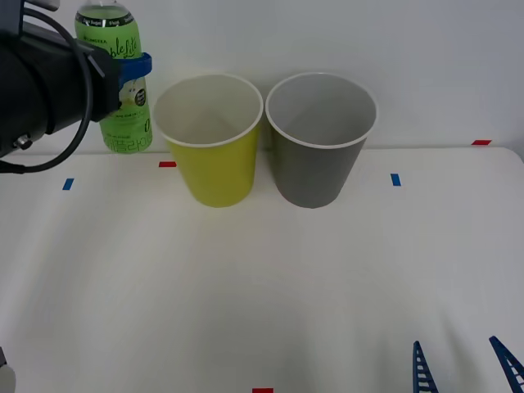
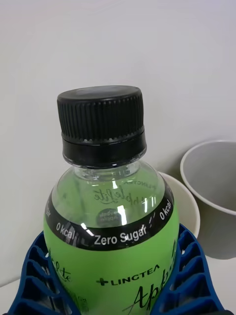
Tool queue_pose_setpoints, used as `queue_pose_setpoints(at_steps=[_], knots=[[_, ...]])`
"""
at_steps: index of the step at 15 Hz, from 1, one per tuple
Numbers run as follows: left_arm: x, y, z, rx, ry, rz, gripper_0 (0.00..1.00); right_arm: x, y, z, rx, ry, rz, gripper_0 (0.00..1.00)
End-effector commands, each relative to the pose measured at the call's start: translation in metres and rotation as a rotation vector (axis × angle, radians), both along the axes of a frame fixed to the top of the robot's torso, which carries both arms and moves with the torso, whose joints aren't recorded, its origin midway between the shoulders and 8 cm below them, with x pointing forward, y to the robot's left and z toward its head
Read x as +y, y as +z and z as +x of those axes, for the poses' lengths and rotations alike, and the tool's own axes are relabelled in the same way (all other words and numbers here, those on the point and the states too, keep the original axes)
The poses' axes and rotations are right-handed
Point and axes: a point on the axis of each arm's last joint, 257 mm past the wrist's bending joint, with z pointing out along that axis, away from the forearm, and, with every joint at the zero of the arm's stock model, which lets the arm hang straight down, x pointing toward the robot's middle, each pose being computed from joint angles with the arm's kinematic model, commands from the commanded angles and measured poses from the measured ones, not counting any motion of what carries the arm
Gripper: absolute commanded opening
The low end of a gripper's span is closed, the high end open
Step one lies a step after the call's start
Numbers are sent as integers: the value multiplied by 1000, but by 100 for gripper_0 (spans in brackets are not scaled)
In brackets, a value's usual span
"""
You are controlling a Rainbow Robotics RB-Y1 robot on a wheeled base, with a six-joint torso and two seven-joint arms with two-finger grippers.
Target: Put cans in the gray bin and PET bottles in the light green bin.
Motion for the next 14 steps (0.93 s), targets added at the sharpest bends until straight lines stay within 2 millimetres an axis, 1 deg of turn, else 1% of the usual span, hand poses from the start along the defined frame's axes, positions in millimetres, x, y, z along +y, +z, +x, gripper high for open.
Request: queue_pose_setpoints(at_steps=[1,3,4,6,10,11,12,14], knots=[[-25,19,29,-12,-66,-41,1,0,0,0,0,0,0,100],[-31,24,46,-22,-59,-46,1,0,0,0,0,0,0,100],[-37,23,53,-29,-66,-52,1,0,0,0,0,0,0,100],[-49,29,71,-85,-76,-70,1,0,0,0,0,0,0,100],[-50,35,105,-153,-63,-119,1,0,0,0,0,0,0,100],[-50,33,112,-167,-64,-131,1,0,0,0,0,0,0,100],[-47,32,118,-174,-59,-135,1,0,0,0,0,0,0,100],[-48,29,120,-170,-59,-145,1,0,0,0,0,0,0,100]])
